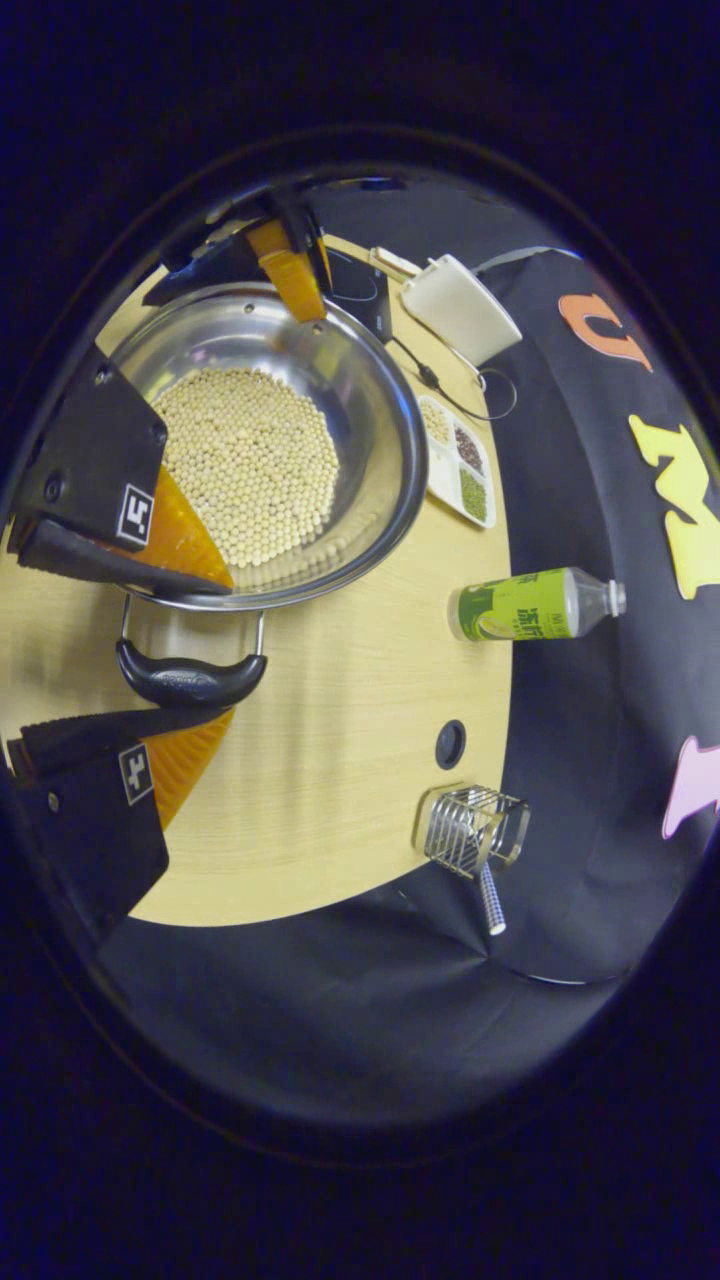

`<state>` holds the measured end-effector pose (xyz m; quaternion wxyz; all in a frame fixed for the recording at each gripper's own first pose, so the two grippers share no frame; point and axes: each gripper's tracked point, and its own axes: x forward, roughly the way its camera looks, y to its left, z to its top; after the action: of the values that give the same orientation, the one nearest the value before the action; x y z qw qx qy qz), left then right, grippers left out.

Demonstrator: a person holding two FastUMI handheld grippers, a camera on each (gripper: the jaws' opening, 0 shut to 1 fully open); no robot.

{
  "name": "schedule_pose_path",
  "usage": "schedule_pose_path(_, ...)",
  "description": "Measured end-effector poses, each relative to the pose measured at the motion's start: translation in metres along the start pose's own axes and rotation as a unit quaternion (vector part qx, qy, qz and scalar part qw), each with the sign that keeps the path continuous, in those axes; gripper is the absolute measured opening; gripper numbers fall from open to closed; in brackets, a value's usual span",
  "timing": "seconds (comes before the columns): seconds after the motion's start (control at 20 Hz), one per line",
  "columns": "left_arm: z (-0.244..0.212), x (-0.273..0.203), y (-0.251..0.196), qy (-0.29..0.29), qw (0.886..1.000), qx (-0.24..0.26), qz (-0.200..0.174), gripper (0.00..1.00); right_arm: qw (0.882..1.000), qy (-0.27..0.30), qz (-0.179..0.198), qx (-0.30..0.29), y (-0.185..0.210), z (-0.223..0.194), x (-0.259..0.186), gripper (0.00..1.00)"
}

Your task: First push the handle of the pot to place it horizontally, then grasp the pot with both hands and set it on the induction cooktop.

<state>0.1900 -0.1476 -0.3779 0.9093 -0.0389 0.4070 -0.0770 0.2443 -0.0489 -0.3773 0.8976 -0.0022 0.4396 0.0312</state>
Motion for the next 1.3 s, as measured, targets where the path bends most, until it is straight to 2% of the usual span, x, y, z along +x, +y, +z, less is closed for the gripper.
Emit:
schedule_pose_path(0.05,-0.001,0.001,-0.001,0.003,1.0,0.005,-0.004,0.62,1.0,-0.007,0.001,0.0,-0.001,0.002,0.0,0.55)
schedule_pose_path(0.1,-0.004,-0.001,-0.001,0.008,1.0,0.011,-0.006,0.73,1.0,0.001,0.002,-0.002,-0.003,-0.001,0.001,0.55)
schedule_pose_path(0.15,-0.007,0.003,0.001,0.013,1.0,0.009,-0.008,0.61,1.0,0.005,0.004,0.004,-0.003,-0.003,0.002,0.55)
schedule_pose_path(0.2,-0.014,0.006,-0.002,0.028,1.0,-0.001,-0.013,0.73,1.0,0.011,0.008,0.008,-0.004,-0.006,0.004,0.55)
schedule_pose_path(0.25,-0.022,0.007,-0.006,0.043,0.999,-0.012,-0.018,0.63,1.0,0.004,0.012,0.013,-0.005,-0.004,0.004,0.56)
schedule_pose_path(0.45,-0.028,0.007,-0.01,0.063,0.998,-0.007,-0.026,0.63,1.0,0.006,0.017,-0.002,-0.012,-0.003,0.008,0.56)
schedule_pose_path(0.55,-0.042,0.008,-0.012,0.09,0.995,-0.02,-0.027,0.63,1.0,0.008,0.019,-0.005,-0.016,-0.004,0.008,0.55)
schedule_pose_path(0.7,-0.042,0.012,-0.015,0.085,0.995,-0.031,-0.037,0.63,1.0,0.01,0.018,-0.003,-0.017,-0.005,0.007,0.56)
schedule_pose_path(0.85,-0.045,0.015,-0.014,0.085,0.996,-0.02,-0.029,0.72,1.0,0.01,0.017,-0.003,-0.017,-0.004,0.007,0.56)
schedule_pose_path(0.9,-0.044,0.012,-0.013,0.079,0.996,-0.019,-0.029,0.71,1.0,0.01,0.017,-0.003,-0.017,-0.004,0.007,0.56)
schedule_pose_path(0.95,-0.045,0.017,-0.015,0.081,0.996,-0.024,-0.031,0.65,1.0,0.009,0.018,-0.001,-0.016,-0.004,0.006,0.56)
schedule_pose_path(1.0,-0.044,0.011,-0.015,0.08,0.996,-0.026,-0.035,0.75,1.0,0.008,0.018,0.0,-0.017,-0.003,0.008,0.56)
schedule_pose_path(1.05,-0.043,0.012,-0.014,0.079,0.996,-0.03,-0.042,0.52,1.0,0.009,0.017,0.0,-0.017,-0.004,0.007,0.56)
schedule_pose_path(1.1,-0.044,0.013,-0.016,0.078,0.995,-0.033,-0.048,0.6,1.0,0.01,0.015,0.0,-0.016,-0.004,0.008,0.56)
schedule_pose_path(1.25,-0.041,0.01,-0.017,0.072,0.995,-0.038,-0.058,0.54,1.0,0.008,0.015,0.0,-0.015,-0.003,0.007,0.56)
schedule_pose_path(1.3,-0.038,0.01,-0.017,0.07,0.995,-0.038,-0.058,0.64,1.0,0.01,0.015,0.004,-0.014,-0.004,0.006,0.56)
